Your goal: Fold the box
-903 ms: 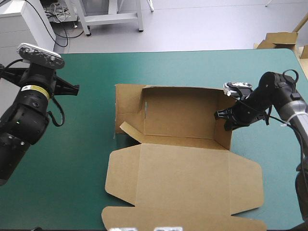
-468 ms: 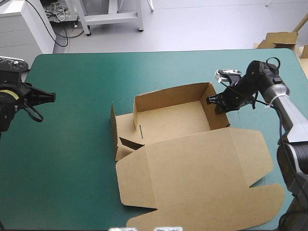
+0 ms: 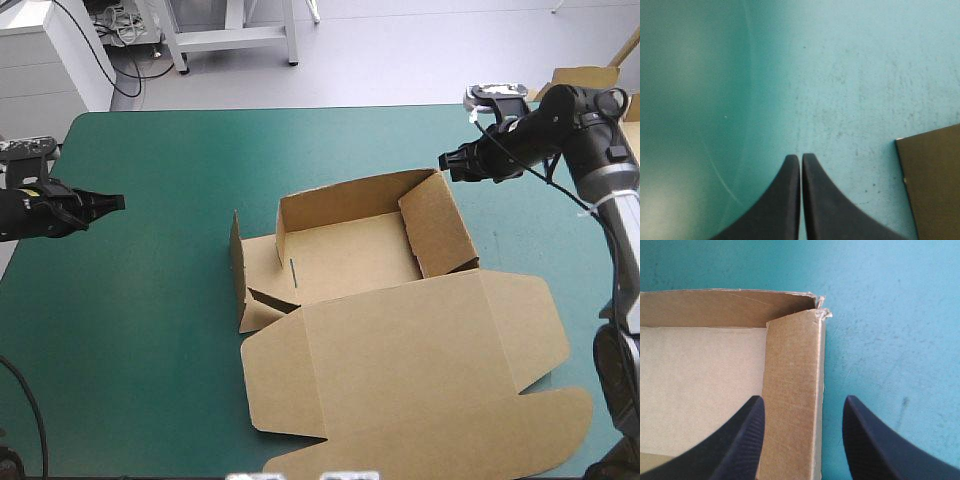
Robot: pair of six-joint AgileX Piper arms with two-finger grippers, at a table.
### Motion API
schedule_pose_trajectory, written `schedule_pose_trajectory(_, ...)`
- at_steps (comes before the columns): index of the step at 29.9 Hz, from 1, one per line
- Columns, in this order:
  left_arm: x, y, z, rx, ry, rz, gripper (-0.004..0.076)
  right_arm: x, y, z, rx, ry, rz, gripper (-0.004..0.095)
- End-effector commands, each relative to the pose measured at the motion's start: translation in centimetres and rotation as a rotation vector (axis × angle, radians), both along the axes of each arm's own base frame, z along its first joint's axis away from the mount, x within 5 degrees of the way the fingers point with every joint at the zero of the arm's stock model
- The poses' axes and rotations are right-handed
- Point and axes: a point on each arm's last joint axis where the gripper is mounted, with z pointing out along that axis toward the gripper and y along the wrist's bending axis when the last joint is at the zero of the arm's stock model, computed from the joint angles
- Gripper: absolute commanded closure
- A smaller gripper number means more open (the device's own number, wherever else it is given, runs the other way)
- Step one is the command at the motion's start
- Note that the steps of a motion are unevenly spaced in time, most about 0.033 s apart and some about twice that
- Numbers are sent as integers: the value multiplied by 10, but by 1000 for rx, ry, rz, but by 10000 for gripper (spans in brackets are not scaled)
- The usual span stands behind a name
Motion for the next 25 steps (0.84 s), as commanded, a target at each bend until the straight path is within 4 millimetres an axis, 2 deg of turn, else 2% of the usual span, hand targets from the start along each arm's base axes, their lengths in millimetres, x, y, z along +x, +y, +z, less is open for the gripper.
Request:
schedule_pose_trajectory(1, 2, 1, 14, -123, -91, -15, 724, -24, -2, 41, 3, -137, -10, 455)
schedule_pose_trajectory(3, 3, 1, 12, -142, -83, -33, 725, -23, -3, 41, -3, -136, -11, 455)
schedule_pose_trajectory(6, 2, -1, 11, -150, -63, -43, 725, -14, -1, 24, 6, -82, -8, 455)
schedule_pose_trajectory(12, -1, -3, 8, -137, -26, -93, 725, 4, 1, -40, 0, 112, 6, 456)
schedule_pose_trajectory(16, -2, -5, 8, -146, -11, -104, 732, 14, 7, -71, 39, 201, 27, 456)
schedule_pose_trajectory(21, -4, -7, 7, -170, 2, -116, 731, 28, 13, -92, 83, 219, 54, 456)
schedule_pose_trajectory(25, -4, -7, 7, -174, 7, -120, 731, 33, 13, -98, 90, 214, 44, 511)
